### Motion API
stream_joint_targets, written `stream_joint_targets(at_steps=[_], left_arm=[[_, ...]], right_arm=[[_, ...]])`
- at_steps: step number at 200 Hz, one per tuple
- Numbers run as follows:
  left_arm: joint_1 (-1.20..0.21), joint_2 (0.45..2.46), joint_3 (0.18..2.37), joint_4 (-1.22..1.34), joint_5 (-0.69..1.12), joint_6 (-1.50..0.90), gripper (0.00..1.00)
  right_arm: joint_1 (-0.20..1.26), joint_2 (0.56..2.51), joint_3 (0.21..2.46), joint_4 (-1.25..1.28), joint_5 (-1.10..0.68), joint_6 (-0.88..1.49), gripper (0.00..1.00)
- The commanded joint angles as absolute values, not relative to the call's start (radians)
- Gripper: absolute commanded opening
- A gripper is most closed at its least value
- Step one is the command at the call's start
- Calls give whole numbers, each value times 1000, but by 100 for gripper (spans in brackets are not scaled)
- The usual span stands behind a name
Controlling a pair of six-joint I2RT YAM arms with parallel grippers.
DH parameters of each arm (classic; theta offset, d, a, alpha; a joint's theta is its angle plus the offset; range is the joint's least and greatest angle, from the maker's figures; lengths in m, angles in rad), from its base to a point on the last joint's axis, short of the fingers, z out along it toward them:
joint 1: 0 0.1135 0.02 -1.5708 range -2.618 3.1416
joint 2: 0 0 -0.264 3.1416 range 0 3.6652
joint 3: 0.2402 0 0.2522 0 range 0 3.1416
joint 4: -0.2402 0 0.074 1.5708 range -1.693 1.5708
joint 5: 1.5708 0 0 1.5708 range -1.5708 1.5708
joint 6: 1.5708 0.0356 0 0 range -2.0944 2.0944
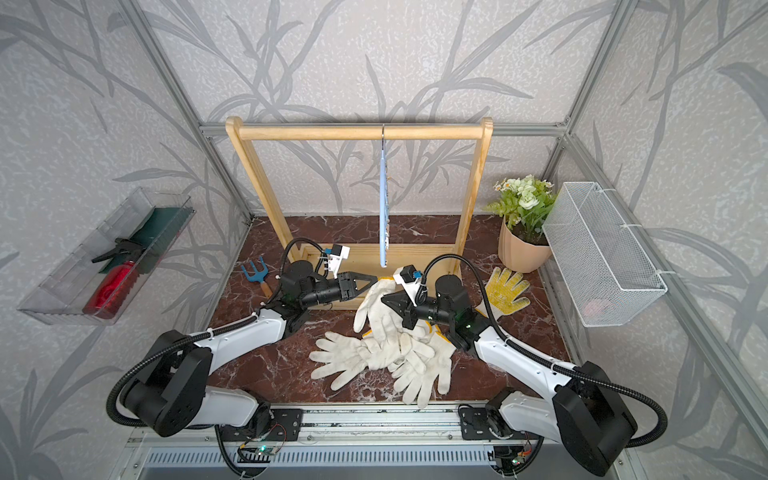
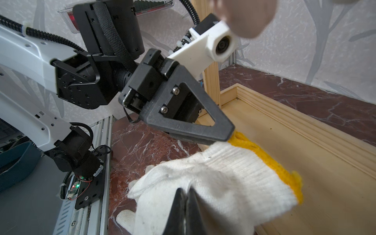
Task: Clip the gloves onto a hanger to dry
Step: Pick up the glove from the center of the board.
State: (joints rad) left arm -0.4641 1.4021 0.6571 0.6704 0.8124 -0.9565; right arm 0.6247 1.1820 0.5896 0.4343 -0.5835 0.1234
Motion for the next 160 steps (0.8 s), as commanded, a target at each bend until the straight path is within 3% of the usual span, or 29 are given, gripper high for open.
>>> stream_joint_targets(at_steps=[1,23,44,122,137,160], left_arm=[[-467,1375,664,620,813,-894,27],[-468,1369,667,571,812,-843,35],[-471,1357,674,507,807,-787,36],[-476,1333,686,448,754,-724,0],[-477,1323,686,448,748,-699,0],[-474,1291,697,442,781,-614,0]], right_arm=[[628,1150,579,459,-571,120,0],[629,1145,583,445,-575,112,0],[628,1143,587,444,-581,112,0],[628,1147,586,409,-607,115,0],[627,1147,584,370,-612,118,0],[616,1147,590,297,-630,130,14]])
